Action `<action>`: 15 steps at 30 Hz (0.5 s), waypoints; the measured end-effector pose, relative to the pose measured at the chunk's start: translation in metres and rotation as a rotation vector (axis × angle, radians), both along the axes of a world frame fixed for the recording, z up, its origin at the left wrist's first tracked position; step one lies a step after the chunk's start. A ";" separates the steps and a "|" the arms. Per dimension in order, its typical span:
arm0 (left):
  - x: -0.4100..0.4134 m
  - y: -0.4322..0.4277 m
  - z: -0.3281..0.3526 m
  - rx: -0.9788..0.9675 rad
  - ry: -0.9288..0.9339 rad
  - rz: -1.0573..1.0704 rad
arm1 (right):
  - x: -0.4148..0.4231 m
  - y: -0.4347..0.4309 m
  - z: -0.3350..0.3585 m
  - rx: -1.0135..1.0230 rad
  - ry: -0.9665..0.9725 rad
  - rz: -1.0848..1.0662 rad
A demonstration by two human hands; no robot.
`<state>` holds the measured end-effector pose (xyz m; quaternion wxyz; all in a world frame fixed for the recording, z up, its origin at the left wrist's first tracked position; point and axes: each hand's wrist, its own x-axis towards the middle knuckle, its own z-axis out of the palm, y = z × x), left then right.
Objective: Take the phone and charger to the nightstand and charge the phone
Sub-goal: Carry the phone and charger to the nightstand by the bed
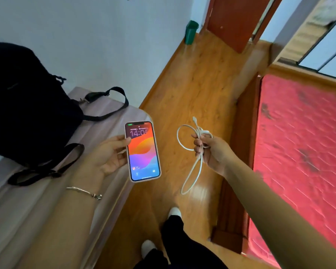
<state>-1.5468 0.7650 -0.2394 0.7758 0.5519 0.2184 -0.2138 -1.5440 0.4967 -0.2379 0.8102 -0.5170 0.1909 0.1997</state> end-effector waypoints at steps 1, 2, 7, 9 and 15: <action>0.013 -0.012 0.004 0.012 -0.008 -0.037 | 0.004 -0.011 0.002 0.005 -0.005 -0.026; 0.025 -0.024 0.008 0.019 -0.020 -0.068 | 0.009 -0.022 0.004 0.007 -0.013 -0.046; 0.075 -0.083 0.014 -0.042 -0.008 -0.106 | 0.029 -0.076 0.010 0.026 -0.037 -0.125; 0.089 -0.105 0.015 -0.052 -0.002 -0.106 | 0.039 -0.095 0.012 0.029 -0.053 -0.146; 0.132 -0.151 0.026 -0.073 -0.014 -0.164 | 0.070 -0.137 0.011 0.076 -0.081 -0.196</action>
